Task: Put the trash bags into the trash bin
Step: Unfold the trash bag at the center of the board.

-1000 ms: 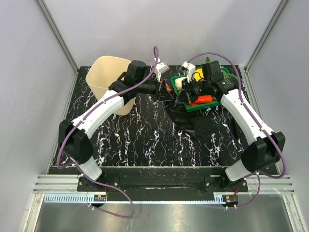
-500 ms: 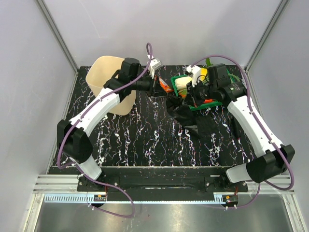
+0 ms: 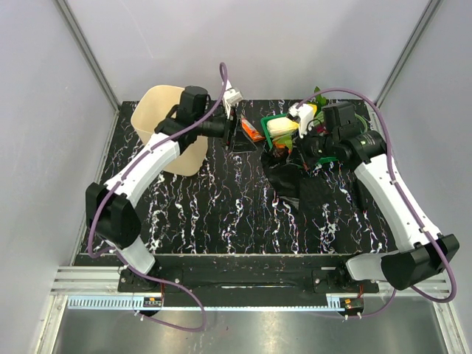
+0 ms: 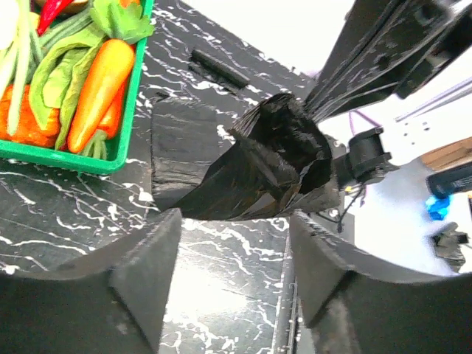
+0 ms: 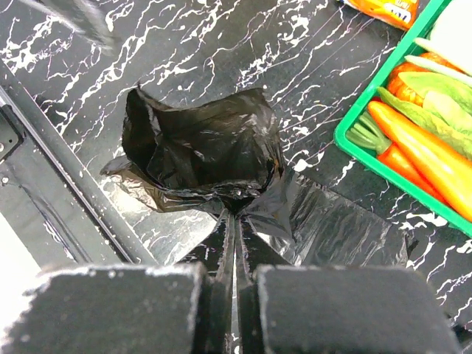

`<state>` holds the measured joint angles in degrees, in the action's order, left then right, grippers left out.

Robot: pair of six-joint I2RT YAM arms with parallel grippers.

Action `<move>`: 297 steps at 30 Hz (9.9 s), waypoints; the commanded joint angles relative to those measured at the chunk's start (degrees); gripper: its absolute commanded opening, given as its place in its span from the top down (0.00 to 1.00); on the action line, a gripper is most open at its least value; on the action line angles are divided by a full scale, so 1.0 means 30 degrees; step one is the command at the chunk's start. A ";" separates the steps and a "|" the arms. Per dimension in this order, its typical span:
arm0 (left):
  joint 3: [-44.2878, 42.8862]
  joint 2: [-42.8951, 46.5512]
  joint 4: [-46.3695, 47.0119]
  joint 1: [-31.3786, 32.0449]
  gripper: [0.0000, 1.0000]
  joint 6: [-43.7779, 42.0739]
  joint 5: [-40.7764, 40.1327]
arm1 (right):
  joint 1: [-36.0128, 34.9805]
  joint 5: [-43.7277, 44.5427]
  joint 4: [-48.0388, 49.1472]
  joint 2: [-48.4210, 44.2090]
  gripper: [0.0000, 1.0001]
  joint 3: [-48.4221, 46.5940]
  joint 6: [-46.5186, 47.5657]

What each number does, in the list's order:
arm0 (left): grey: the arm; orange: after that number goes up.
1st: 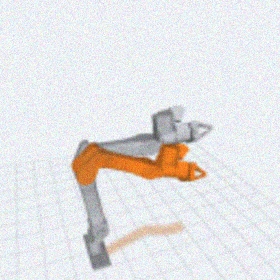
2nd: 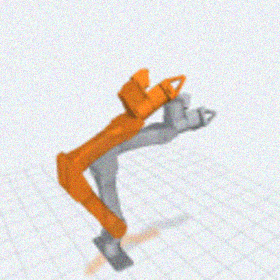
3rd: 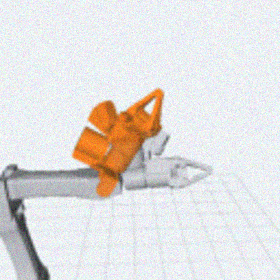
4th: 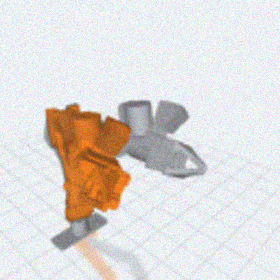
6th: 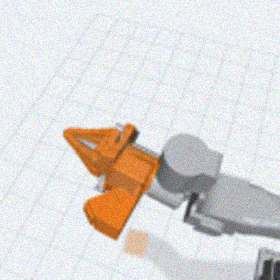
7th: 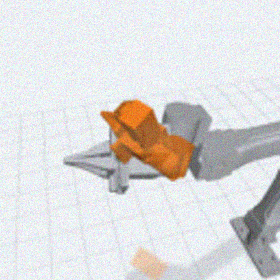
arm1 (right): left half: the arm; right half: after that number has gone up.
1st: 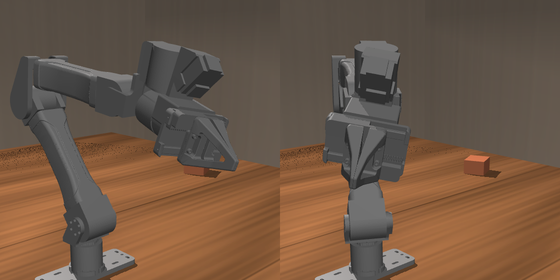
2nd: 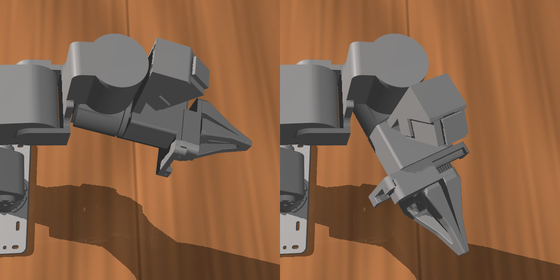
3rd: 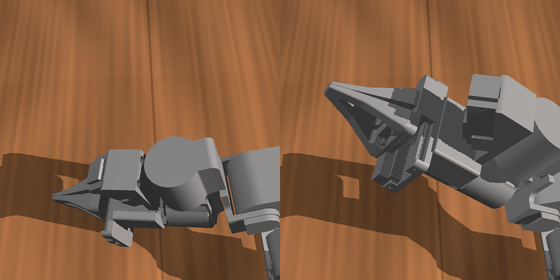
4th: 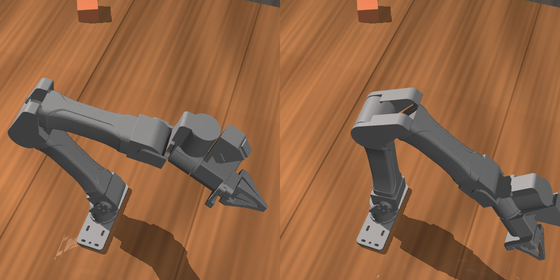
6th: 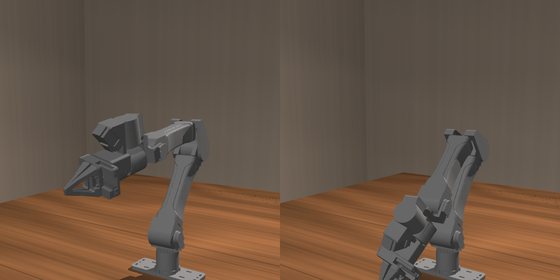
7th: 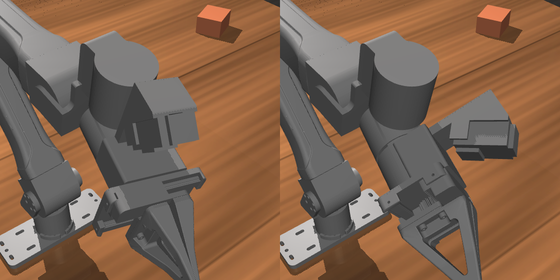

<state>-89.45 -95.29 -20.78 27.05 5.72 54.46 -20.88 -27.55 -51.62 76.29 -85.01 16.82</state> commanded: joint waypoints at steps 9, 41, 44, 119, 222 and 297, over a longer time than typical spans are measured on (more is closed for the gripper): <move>-0.0034 0.2056 0.1452 0.1644 0.13 -0.0141 -0.0335 | 0.0018 0.0453 0.1092 -0.0031 1.00 0.0506 -0.1153; -0.2733 -0.1080 -0.0722 0.4226 1.00 -0.3898 -0.4029 | 0.0018 0.1126 0.1180 -0.1377 1.00 0.2380 -0.0743; -0.2411 -0.0905 -0.0459 0.4051 1.00 -0.3810 -0.4644 | 0.0018 0.1302 0.1121 -0.1641 1.00 0.2468 -0.0656; -0.5193 -0.3892 -0.1541 0.4021 0.48 0.4335 -0.6903 | 0.0018 0.2240 0.2410 -0.3839 1.00 0.3347 -0.0537; 0.0577 0.4603 -0.3037 0.5017 1.00 -1.2569 -0.9655 | -0.0099 0.1247 0.1943 -0.1818 0.46 -0.0286 -0.1768; 0.2835 0.5775 0.3556 0.0858 1.00 -0.0354 -0.6081 | -0.1447 -0.4026 -0.1396 -0.3957 0.71 0.5077 0.1453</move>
<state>-80.09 -81.08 -16.51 31.27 0.60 37.93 -25.12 -33.65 -50.81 63.26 -69.52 20.62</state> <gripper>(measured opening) 0.015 0.247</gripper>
